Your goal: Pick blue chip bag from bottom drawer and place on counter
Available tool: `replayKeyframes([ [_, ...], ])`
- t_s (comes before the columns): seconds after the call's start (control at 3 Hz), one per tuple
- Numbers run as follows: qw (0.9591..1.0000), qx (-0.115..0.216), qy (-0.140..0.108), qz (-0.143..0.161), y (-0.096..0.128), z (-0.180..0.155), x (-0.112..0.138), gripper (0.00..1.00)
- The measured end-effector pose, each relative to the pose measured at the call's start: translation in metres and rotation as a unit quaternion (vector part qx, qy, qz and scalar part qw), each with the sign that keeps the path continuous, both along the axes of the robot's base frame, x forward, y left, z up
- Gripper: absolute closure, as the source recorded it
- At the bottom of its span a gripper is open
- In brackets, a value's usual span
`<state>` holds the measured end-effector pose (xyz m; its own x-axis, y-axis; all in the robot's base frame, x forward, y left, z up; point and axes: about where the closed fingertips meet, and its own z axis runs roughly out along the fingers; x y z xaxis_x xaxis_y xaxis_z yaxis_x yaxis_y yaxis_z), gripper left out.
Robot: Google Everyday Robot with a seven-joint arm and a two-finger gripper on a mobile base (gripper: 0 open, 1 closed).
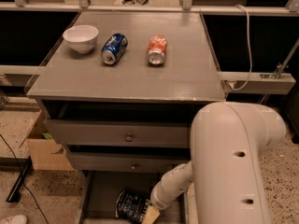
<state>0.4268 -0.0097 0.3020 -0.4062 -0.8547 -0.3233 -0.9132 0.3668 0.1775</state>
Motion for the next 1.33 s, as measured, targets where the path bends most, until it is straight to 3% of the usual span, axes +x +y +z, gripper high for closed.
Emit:
replayKeyframes([
  [0.33,0.9995,-0.013,0.026,-0.008,0.01,-0.059,0.001,0.0],
  [0.67,0.9995,-0.013,0.026,-0.008,0.01,-0.059,0.001,0.0],
  [1.0,0.9992,0.004,0.04,-0.005,0.021,-0.078,-0.004,0.0],
  [1.33,0.9976,0.024,0.065,-0.005,0.043,-0.115,0.01,0.0],
])
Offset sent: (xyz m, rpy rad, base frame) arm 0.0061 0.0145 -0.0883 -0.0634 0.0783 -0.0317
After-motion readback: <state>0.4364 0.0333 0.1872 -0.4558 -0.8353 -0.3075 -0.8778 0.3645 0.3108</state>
